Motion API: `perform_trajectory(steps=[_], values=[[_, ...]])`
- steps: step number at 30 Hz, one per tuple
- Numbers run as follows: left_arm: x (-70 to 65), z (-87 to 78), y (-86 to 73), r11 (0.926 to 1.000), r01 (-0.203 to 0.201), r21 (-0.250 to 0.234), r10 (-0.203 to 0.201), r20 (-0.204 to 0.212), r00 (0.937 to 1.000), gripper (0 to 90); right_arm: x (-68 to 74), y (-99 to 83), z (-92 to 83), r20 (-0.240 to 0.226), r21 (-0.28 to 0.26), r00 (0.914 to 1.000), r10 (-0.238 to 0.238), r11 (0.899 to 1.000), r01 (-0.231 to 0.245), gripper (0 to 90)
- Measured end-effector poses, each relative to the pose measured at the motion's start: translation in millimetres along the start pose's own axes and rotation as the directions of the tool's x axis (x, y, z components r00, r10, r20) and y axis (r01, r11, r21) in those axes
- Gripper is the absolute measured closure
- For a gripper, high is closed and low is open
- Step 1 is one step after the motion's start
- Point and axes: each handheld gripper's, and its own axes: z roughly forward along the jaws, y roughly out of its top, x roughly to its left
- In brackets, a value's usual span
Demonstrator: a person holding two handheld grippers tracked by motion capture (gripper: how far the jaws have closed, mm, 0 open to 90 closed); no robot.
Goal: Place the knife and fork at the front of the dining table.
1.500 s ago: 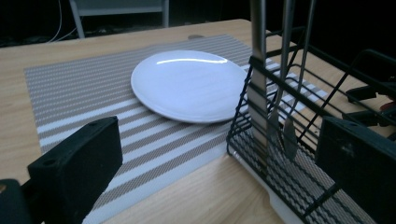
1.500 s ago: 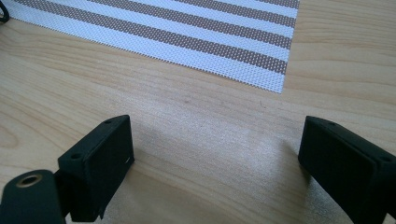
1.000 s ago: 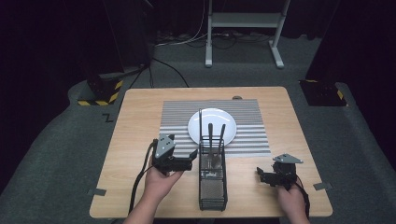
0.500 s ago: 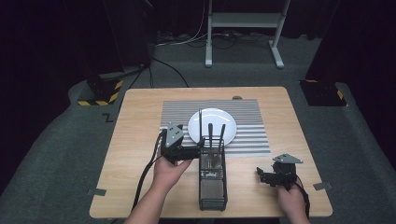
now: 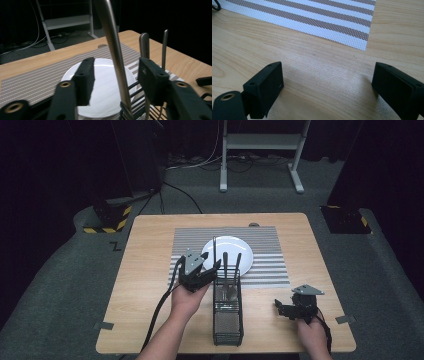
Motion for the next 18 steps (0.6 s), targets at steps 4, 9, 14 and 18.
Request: perform_trajectory(steps=[4,9,14,18], values=[[-1.2,2.4,-1.8,0.9999,0.011,0.003,-0.011,-0.024,0.9996,60.4,0.0,0.0,0.0,0.000,0.000,1.0000,0.000,1.000,0.000,10.0],[-1.6,4.8,-6.1,0.9998,0.016,0.009,-0.015,-0.028,0.9995,65.6,0.0,0.0,0.0,0.000,0.000,1.0000,0.000,1.000,0.000,10.0],[-2.0,6.8,-10.1,0.9992,0.039,0.006,-0.039,-0.016,0.9991,68.1,0.0,0.0,0.0,0.000,0.000,1.0000,0.000,1.000,0.000,10.1],[-2.9,8.7,-12.2,0.9986,0.052,0.005,-0.052,0.000,0.9986,71.5,0.0,0.0,0.0,0.000,0.000,1.0000,0.000,1.000,0.000,10.0]])
